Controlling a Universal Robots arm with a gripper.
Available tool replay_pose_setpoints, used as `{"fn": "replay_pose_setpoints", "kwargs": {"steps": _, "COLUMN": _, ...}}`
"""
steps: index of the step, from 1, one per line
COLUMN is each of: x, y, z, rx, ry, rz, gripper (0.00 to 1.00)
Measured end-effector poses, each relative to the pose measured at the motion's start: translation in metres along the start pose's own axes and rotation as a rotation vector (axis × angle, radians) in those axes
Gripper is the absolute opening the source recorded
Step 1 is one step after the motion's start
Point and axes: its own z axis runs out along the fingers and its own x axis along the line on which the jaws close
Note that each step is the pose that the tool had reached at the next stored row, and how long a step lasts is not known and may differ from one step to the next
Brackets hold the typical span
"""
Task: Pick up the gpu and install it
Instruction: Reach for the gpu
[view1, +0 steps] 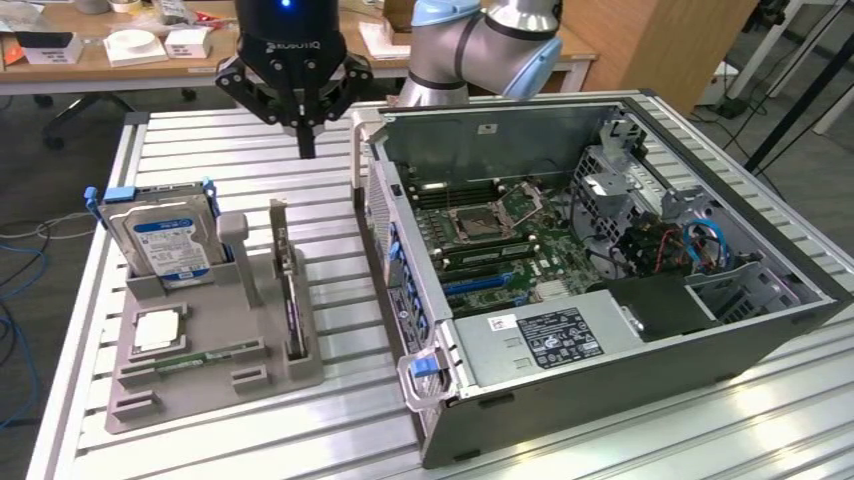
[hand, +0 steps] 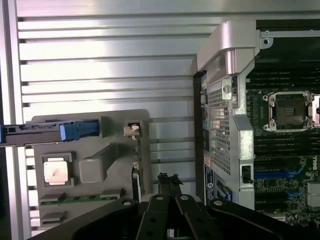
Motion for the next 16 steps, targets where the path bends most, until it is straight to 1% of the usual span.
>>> {"fn": "replay_pose_setpoints", "kwargs": {"steps": 16, "x": 0.025, "y": -0.0016, "z": -0.0007, "rx": 0.0, "ry": 0.0, "rz": 0.0, "gripper": 0.11}}
